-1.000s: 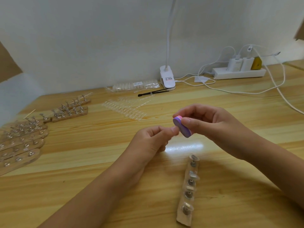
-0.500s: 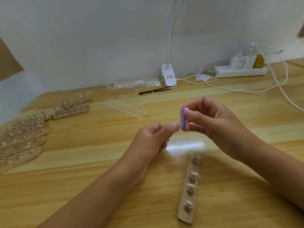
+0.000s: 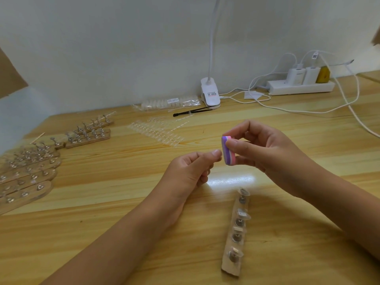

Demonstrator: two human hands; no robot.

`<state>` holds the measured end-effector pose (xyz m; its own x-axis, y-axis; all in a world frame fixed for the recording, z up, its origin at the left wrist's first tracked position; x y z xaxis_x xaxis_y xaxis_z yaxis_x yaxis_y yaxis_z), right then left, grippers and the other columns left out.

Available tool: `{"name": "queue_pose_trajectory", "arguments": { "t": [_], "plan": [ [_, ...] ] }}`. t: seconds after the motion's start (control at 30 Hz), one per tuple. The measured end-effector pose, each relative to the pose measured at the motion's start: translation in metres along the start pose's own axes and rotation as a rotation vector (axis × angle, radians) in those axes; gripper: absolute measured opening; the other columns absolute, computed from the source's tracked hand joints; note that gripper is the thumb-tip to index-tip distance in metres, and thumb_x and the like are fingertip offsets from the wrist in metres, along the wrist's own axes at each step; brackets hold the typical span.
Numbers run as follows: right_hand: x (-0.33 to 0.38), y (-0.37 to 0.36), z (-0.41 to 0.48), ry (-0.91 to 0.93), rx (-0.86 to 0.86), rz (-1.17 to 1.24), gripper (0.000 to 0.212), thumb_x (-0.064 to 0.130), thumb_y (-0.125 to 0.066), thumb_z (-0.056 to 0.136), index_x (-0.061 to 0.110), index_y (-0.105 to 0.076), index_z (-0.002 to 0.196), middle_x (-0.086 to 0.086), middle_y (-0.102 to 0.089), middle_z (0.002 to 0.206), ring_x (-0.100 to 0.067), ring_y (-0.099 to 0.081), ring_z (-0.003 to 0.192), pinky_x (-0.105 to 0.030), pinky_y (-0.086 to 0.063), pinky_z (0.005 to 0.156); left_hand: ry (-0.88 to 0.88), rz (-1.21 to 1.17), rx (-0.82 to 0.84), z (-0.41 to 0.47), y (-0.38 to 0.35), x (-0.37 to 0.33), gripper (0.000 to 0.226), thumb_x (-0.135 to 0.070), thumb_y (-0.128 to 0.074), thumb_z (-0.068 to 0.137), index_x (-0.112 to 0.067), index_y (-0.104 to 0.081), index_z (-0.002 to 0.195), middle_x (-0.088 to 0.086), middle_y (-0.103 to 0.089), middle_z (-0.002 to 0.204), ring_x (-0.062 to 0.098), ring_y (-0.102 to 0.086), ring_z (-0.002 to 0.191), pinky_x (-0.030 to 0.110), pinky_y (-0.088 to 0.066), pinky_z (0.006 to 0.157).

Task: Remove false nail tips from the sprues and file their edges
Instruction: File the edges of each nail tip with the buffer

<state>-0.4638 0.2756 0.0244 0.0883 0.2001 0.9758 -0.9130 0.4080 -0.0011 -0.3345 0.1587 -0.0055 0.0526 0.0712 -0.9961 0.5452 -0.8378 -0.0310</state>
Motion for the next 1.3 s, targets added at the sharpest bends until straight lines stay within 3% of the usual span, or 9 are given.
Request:
{"name": "queue_pose_trajectory", "arguments": {
  "t": [0.17,0.33,0.5,0.73,0.97,1.13,1.3],
  "plan": [
    [-0.0001,-0.0019,-0.0021,-0.037,0.073,-0.048,0.028,0.026,-0.071,0.076,0.009,-0.065,0.098,0.004,-0.071,0.088,-0.013,-0.07,0.079,-0.021,-0.056,0.07,0.028,-0.099,-0.013,0.0017,0.0019,0.0013,0.028,-0.049,-0.08,0.063,-0.024,-0.077,0.075,-0.012,-0.05,0.062,0.005,-0.046,0.06,0.021,-0.044,0.07],
    [0.0009,0.0009,-0.0002,-0.013,-0.009,-0.02,0.028,0.029,-0.072,0.073,0.014,-0.067,0.096,0.002,-0.069,0.087,-0.013,-0.07,0.079,-0.021,-0.056,0.071,0.005,-0.021,-0.004,-0.0002,0.0005,0.0008,0.029,-0.058,-0.075,0.057,-0.029,-0.071,0.061,-0.011,-0.05,0.065,0.005,-0.046,0.062,0.025,-0.043,0.075],
    [0.0028,-0.002,-0.0027,-0.037,0.092,-0.038,0.026,0.025,-0.071,0.079,0.011,-0.066,0.099,0.003,-0.071,0.087,-0.012,-0.07,0.079,-0.02,-0.056,0.071,0.023,-0.062,-0.034,0.0017,0.0015,0.0016,0.033,-0.057,-0.078,0.056,-0.026,-0.068,0.064,-0.01,-0.05,0.063,0.006,-0.046,0.06,0.027,-0.042,0.075],
    [0.0024,-0.0006,-0.0003,-0.047,-0.015,-0.014,0.03,0.026,-0.071,0.075,0.01,-0.067,0.1,-0.001,-0.069,0.083,-0.013,-0.069,0.077,-0.02,-0.056,0.071,0.046,-0.127,-0.022,0.0031,0.0023,0.0008,0.025,-0.048,-0.085,0.064,-0.025,-0.076,0.066,-0.012,-0.049,0.062,0.004,-0.046,0.059,0.016,-0.047,0.064],
    [0.0028,-0.0029,-0.0025,-0.041,0.035,-0.025,0.027,0.023,-0.069,0.077,0.009,-0.065,0.099,0.0,-0.066,0.084,-0.012,-0.068,0.074,-0.021,-0.055,0.071,0.04,-0.096,-0.024,0.0017,0.0012,0.0012,0.021,-0.048,-0.078,0.072,-0.028,-0.075,0.064,-0.012,-0.049,0.063,0.003,-0.046,0.06,0.019,-0.046,0.069],
    [0.0012,-0.0042,-0.0029,-0.067,0.067,-0.046,0.028,0.022,-0.07,0.077,0.005,-0.062,0.098,0.001,-0.069,0.086,-0.013,-0.07,0.074,-0.021,-0.056,0.071,0.03,-0.097,-0.024,0.0014,0.0017,0.0014,0.025,-0.05,-0.083,0.065,-0.027,-0.076,0.07,-0.011,-0.049,0.063,0.005,-0.046,0.06,0.023,-0.044,0.071],
    [0.0001,-0.0005,-0.001,-0.047,0.004,-0.036,0.027,0.027,-0.071,0.074,0.011,-0.066,0.096,0.001,-0.068,0.086,-0.013,-0.069,0.077,-0.02,-0.055,0.072,0.0,-0.015,-0.011,-0.0006,-0.0009,0.0003,0.029,-0.059,-0.075,0.057,-0.03,-0.07,0.059,-0.011,-0.05,0.066,0.005,-0.046,0.062,0.026,-0.043,0.075]
  ]
}}
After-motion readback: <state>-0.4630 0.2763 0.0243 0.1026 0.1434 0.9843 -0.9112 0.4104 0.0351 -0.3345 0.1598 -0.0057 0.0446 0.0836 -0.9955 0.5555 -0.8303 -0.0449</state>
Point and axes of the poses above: each hand's wrist, its own z-axis towards the middle knuckle, its own y-axis out of the back of the hand, x = y × z, the point moved 2 cm from there along z, towards the middle knuckle
